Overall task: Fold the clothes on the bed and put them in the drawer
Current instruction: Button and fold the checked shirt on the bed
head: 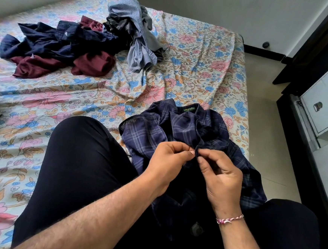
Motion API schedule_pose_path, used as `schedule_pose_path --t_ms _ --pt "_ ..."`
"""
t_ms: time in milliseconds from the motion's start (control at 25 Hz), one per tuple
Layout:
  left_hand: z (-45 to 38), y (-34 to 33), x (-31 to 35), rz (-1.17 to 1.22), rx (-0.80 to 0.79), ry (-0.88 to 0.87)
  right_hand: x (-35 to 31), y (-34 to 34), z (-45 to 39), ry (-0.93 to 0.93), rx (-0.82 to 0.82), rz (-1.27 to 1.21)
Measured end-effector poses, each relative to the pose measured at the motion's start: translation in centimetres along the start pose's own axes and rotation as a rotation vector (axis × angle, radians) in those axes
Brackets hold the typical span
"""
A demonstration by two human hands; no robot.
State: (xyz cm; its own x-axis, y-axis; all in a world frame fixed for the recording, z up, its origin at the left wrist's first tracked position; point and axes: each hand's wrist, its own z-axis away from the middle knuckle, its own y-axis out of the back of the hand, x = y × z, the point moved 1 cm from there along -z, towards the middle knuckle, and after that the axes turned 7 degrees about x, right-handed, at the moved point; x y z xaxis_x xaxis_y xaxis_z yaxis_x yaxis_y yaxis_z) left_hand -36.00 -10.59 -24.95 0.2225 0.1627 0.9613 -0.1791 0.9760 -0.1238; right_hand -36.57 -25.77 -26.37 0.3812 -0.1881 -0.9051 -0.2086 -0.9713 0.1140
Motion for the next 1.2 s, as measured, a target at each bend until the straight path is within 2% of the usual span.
schedule_pose_path --t_ms 280,480,600,840,1080,1160,1200 --pt "-0.1 0.0 0.0 -0.136 0.09 0.051 0.4 -0.8 0.2 0.104 -0.033 0.235" --pt "-0.1 0.1 -0.6 -0.21 0.115 -0.022 0.6 -1.1 0.3 0.142 0.002 0.304" --pt "-0.5 0.0 -0.7 -0.31 0.155 -0.1 0.2 -1.1 0.3 0.203 0.019 0.36" --pt "-0.7 0.2 0.3 -0.585 0.162 -0.388 -0.3 -0.9 -0.2 0.37 0.018 0.458" --pt "-0.7 0.2 0.4 -0.623 0.13 -0.48 -0.2 -0.7 -0.2 0.44 0.048 0.464" --pt "-1.0 0.4 0.4 -0.579 0.088 -0.476 -0.3 -0.7 -0.1 0.346 0.072 0.371" --pt "-1.1 0.3 0.3 -0.528 0.059 -0.453 -0.3 -0.7 0.0 0.217 0.087 0.256"
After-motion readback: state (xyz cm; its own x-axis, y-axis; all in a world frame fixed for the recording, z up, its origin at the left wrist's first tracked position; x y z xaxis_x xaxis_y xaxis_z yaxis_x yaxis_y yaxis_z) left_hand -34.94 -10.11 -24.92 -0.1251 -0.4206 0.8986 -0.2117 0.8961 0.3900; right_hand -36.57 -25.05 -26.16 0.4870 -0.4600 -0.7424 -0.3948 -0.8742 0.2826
